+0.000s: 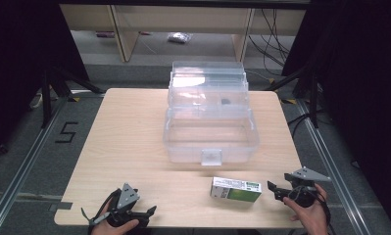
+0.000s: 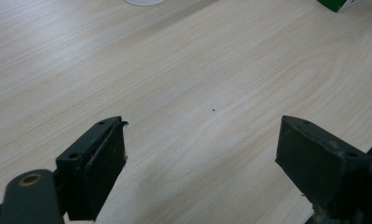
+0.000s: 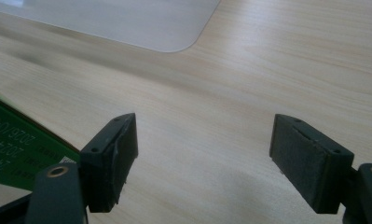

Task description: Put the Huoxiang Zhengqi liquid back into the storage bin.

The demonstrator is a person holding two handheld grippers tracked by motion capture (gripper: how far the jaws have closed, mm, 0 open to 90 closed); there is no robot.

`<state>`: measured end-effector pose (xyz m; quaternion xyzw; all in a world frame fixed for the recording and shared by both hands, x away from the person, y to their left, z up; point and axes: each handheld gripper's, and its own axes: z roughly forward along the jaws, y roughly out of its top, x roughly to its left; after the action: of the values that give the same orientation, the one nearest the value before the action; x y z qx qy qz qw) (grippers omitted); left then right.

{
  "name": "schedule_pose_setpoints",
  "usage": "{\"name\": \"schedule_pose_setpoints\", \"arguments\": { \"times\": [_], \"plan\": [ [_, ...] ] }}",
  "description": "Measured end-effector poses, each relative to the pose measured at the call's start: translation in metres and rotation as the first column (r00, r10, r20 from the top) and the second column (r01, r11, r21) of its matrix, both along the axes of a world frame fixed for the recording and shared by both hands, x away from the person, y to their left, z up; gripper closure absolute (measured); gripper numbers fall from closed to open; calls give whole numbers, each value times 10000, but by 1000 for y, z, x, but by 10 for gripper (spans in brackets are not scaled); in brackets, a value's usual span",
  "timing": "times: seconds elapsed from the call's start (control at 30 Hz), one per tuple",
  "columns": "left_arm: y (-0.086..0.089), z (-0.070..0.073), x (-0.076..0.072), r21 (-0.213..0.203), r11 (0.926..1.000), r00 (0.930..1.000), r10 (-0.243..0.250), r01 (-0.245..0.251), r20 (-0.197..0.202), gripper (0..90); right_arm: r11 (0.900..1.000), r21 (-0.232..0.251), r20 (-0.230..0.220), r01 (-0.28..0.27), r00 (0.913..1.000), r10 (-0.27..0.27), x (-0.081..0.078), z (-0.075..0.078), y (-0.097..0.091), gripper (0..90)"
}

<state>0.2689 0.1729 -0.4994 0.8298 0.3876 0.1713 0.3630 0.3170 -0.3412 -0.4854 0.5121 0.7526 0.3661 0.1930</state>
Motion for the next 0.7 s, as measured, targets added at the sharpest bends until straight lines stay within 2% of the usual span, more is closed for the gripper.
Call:
{"name": "schedule_pose_setpoints", "arguments": {
  "times": [0.1, 0.2, 0.23, 0.27, 0.3, 0.33, 0.37, 0.4, 0.43, 0.47, 0.5, 0.7],
  "plan": [
    [0, 0, 0, -3, 10000, 10000, -23, 23, -4, 150, 9999, 33, 181, -106, 9998, 106, 0, 1, 0, 246],
    [-1, -1, 0, 20, 10000, 10000, 59, -59, 25, 150, 9999, 69, 160, -130, 9998, 129, 0, 2, 0, 246],
    [-2, -2, 1, -137, 9997, 9998, 199, -198, 68, 150, 9999, 66, 189, 124, 9997, -125, 0, 4, 0, 246],
    [-1, -3, 1, -147, 9997, 9997, 212, -211, 71, 150, 9999, -63, 277, -113, 9995, 115, 1, 7, -3, 245],
    [-1, -2, 1, -95, 9998, 9998, 188, -188, 49, 150, 9993, 326, -115, 168, 9998, -164, -2, 10, 0, 243],
    [-1, -2, 1, -95, 9998, 9998, 188, -188, 49, 150, 9993, 326, -115, 168, 9998, -164, -2, 10, 0, 243],
    [-2, -2, 0, -234, 9993, 9995, 303, -302, 13, 150, 9998, 72, 293, -165, 9994, 162, 1, 13, -2, 231],
    [-2, -2, 0, -234, 9993, 9995, 303, -302, 13, 150, 9998, 72, 293, -165, 9994, 162, 1, 13, -2, 231],
    [1, -1, 1, 70, 9999, 9999, 119, -119, -25, 150, 9994, 59, 71, -352, 9994, 352, 0, 17, -2, 222],
    [1, -1, 1, 132, 9999, 10000, 28, -27, -87, 150, 9989, 17, -58, -479, 9988, 479, 0, 19, -2, 226],
    [1, -2, 1, 98, 9999, 10000, 32, -31, -85, 150, 9969, -329, 104, -718, 9973, 722, 2, 21, -5, 226],
    [1, 0, 1, 236, 9997, 9998, -1, 5, -183, 150, 9960, -429, 160, -786, 9967, 793, 0, 34, -6, 224]
  ]
}}
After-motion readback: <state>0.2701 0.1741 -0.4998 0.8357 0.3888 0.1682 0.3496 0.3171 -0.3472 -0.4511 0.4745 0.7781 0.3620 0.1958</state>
